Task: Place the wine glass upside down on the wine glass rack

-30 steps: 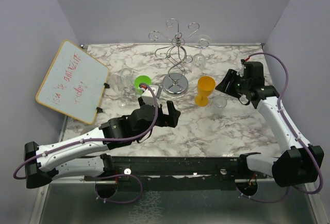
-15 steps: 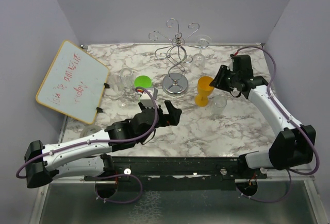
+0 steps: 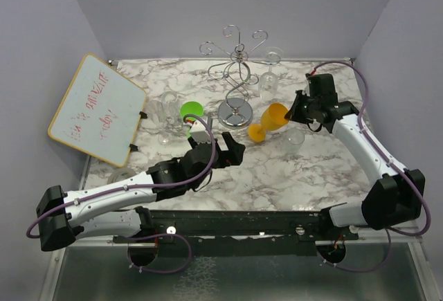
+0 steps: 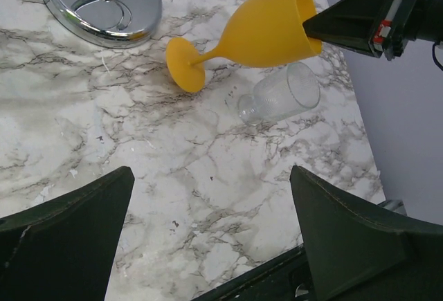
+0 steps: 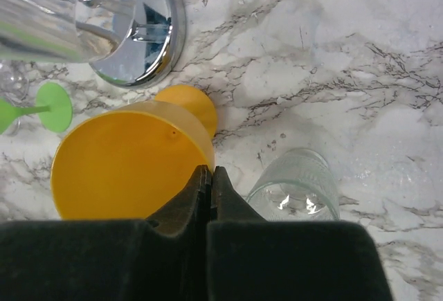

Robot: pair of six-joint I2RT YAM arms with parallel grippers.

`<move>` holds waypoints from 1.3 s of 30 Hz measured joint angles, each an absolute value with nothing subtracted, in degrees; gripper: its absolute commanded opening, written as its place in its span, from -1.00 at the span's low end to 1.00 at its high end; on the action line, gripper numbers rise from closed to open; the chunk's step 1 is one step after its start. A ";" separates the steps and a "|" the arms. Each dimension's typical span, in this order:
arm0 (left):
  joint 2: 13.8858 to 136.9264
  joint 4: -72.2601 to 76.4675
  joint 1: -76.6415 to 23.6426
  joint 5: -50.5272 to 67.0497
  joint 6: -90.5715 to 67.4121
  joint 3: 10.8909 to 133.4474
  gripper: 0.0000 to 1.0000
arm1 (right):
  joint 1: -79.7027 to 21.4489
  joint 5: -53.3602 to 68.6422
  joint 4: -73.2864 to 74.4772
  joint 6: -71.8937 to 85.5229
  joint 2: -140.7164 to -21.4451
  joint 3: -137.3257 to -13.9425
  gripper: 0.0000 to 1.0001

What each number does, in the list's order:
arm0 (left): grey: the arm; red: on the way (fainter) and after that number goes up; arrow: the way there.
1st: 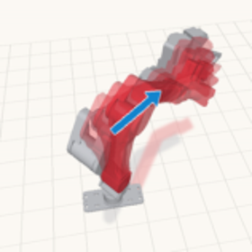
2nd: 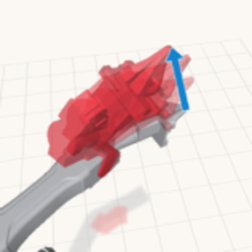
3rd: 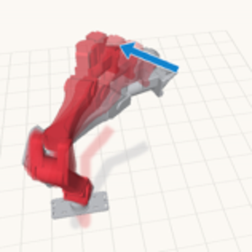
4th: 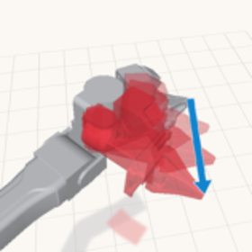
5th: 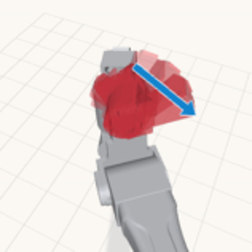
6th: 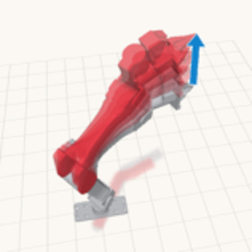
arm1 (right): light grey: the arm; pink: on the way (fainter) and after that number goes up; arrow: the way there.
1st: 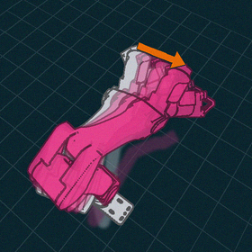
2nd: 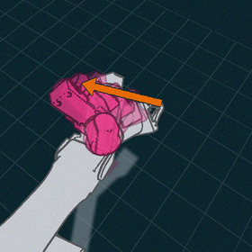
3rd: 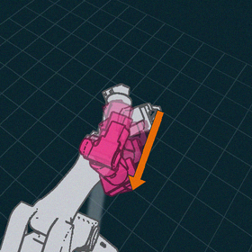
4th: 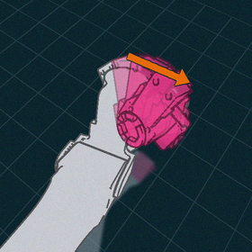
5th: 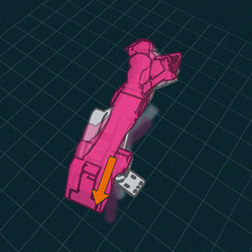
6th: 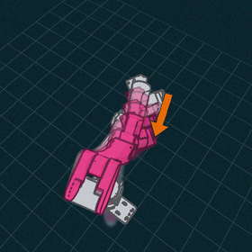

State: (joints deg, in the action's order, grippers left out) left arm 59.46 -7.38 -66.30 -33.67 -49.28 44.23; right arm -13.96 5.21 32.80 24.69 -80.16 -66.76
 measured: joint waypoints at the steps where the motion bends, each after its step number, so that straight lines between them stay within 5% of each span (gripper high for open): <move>1: 59.46 -7.38 -66.17 -33.67 -49.80 44.27 0.96 | -14.00 5.41 32.99 24.53 -79.24 -66.57 -0.99; 21: 57.12 -11.18 -65.19 -31.29 -80.38 46.50 0.91 | -14.96 19.29 6.20 25.10 -37.06 -33.76 -0.99; 35: 60.49 -1.58 -65.14 -30.46 -94.32 45.12 0.97 | -14.96 29.28 -8.21 27.90 -32.12 -28.58 -0.99; 39: 60.55 -0.10 -65.08 -31.88 -97.71 44.60 0.76 | -14.96 30.96 -11.16 30.09 -30.28 -26.57 -0.99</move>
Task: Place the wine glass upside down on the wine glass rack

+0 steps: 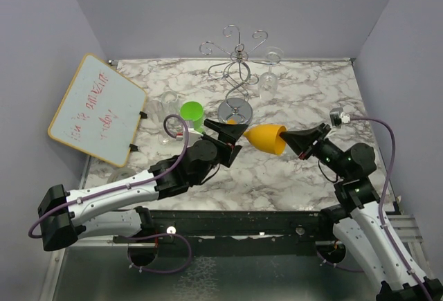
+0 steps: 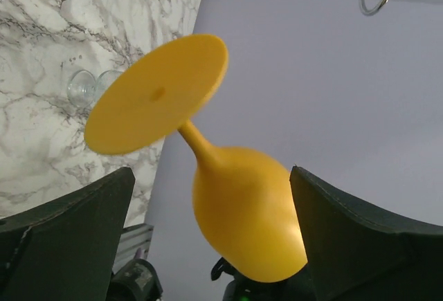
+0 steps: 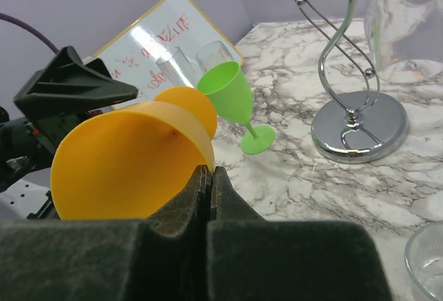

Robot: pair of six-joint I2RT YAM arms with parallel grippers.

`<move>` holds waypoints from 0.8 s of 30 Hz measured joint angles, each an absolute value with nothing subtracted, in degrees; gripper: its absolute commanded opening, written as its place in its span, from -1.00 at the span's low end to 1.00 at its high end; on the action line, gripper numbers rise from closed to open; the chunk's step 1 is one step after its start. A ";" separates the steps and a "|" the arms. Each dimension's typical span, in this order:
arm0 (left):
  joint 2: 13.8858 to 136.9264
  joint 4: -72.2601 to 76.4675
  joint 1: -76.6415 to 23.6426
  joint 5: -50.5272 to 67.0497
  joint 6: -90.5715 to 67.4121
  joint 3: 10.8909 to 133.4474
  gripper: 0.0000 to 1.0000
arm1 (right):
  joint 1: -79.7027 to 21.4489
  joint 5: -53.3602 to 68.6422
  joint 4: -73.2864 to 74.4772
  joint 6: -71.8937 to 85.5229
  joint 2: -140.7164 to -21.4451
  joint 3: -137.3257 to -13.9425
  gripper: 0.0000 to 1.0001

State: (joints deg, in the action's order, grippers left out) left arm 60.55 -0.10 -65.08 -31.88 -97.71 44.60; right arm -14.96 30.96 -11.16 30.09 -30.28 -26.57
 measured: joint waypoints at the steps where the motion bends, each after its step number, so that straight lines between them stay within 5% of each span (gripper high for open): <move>1: 60.64 -0.14 -65.08 -32.27 -98.65 44.62 0.63 | -14.96 31.22 -11.81 30.63 -29.63 -26.11 -0.99; 7: 62.89 -1.52 -65.04 -34.44 -103.00 45.52 0.12 | -14.96 33.04 -14.09 32.34 -27.33 -25.21 -0.99; 24: 66.24 1.48 -64.75 -36.64 -102.48 49.87 -0.77 | -14.83 34.20 -13.50 31.48 -24.45 -25.19 -0.99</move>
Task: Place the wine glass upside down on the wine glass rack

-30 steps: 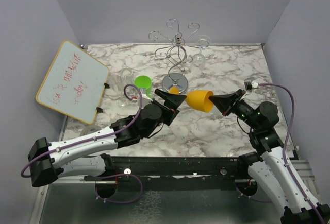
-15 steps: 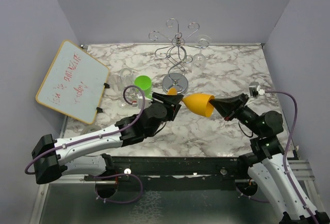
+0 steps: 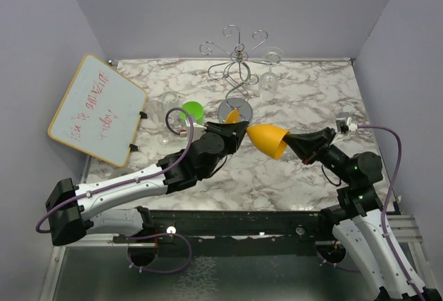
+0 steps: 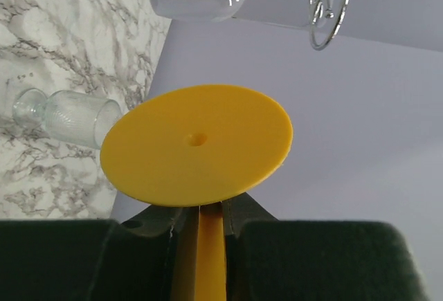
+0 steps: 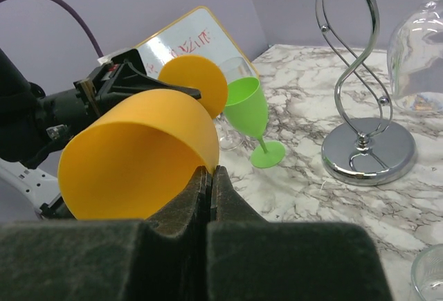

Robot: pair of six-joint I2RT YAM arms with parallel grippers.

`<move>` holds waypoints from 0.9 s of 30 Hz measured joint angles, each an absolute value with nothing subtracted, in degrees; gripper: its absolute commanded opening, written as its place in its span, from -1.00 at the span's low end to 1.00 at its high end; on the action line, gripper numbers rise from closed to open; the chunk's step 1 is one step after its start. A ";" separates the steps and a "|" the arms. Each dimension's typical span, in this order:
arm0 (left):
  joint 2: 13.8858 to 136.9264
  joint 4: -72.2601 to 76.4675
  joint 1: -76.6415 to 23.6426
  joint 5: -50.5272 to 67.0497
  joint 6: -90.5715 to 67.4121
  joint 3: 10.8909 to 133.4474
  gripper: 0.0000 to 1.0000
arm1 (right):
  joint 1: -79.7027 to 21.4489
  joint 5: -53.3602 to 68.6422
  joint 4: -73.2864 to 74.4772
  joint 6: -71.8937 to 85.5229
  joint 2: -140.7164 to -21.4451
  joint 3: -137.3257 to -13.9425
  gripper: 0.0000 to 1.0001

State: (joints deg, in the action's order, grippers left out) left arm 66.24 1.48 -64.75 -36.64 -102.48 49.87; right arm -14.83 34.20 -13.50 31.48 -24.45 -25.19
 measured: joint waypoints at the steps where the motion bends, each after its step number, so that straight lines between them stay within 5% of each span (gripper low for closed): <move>1: 66.22 2.33 -64.62 -36.64 -102.32 49.93 -0.82 | -14.83 34.39 -13.45 31.20 -24.34 -25.19 -0.99; 6: 66.22 5.21 -64.53 -36.60 -99.88 49.95 -1.00 | -14.76 35.14 -13.23 29.95 -23.18 -25.19 -0.90; 8: 66.22 7.07 -64.45 -36.40 -98.45 49.95 -1.00 | -14.68 35.18 -12.67 29.91 -22.68 -25.21 -0.48; 11: 66.35 9.65 -64.14 -35.40 -94.50 49.95 -1.00 | -14.68 35.59 -10.79 30.74 -22.17 -25.58 -0.15; 27: 69.67 17.76 -64.20 -25.26 -51.48 59.90 -1.00 | -14.96 28.86 13.93 31.03 -14.37 -32.86 0.36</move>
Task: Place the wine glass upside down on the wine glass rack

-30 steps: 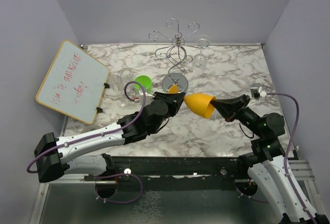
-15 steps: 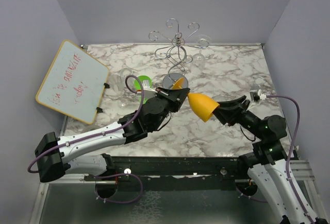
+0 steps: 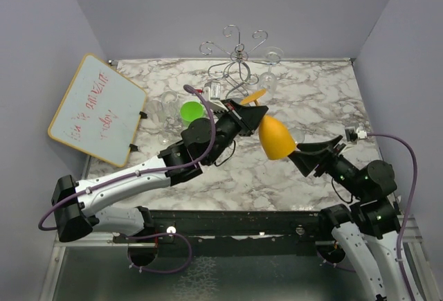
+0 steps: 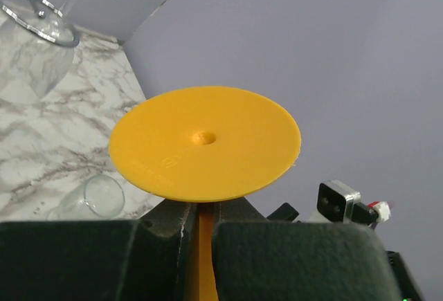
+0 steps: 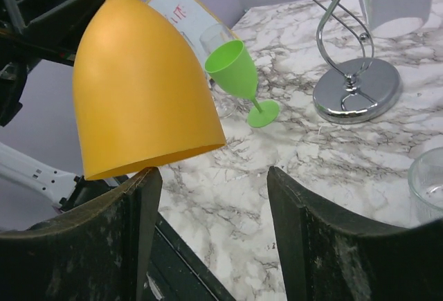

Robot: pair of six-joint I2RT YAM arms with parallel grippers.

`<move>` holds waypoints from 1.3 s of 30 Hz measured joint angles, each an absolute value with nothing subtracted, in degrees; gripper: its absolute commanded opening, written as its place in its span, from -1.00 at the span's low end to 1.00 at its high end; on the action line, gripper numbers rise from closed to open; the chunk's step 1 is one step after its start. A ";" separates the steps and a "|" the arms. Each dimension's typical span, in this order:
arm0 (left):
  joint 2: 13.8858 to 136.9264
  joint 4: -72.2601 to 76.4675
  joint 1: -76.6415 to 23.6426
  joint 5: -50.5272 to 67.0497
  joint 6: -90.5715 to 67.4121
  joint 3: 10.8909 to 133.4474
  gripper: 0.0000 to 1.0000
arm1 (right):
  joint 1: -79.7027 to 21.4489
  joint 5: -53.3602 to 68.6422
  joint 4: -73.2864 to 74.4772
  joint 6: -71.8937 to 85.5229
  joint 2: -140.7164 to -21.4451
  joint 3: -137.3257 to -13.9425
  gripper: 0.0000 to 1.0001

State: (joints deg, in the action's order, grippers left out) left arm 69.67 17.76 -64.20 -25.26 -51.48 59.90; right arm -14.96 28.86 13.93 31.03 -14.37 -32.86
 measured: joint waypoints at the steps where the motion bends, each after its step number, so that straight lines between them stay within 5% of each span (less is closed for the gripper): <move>1: 69.76 17.67 -64.18 -24.67 -48.45 60.55 -1.00 | -14.96 28.62 14.87 31.09 -14.31 -33.32 0.36; 18: 68.05 12.49 -64.18 -13.34 -12.38 61.17 -1.00 | -14.96 24.88 25.30 35.14 -21.15 -46.02 0.45; 29: 66.54 12.32 -64.18 -1.91 -3.88 56.80 -1.00 | -14.96 23.31 22.76 57.47 -33.08 -52.05 0.40; 39: 66.54 13.04 -64.18 2.24 -2.59 56.34 -1.00 | -14.96 27.62 15.03 65.56 -33.47 -49.28 0.17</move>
State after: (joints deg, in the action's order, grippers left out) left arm 66.54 13.04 -64.18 2.24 -2.59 56.34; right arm -14.96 27.62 15.03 65.56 -33.47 -49.28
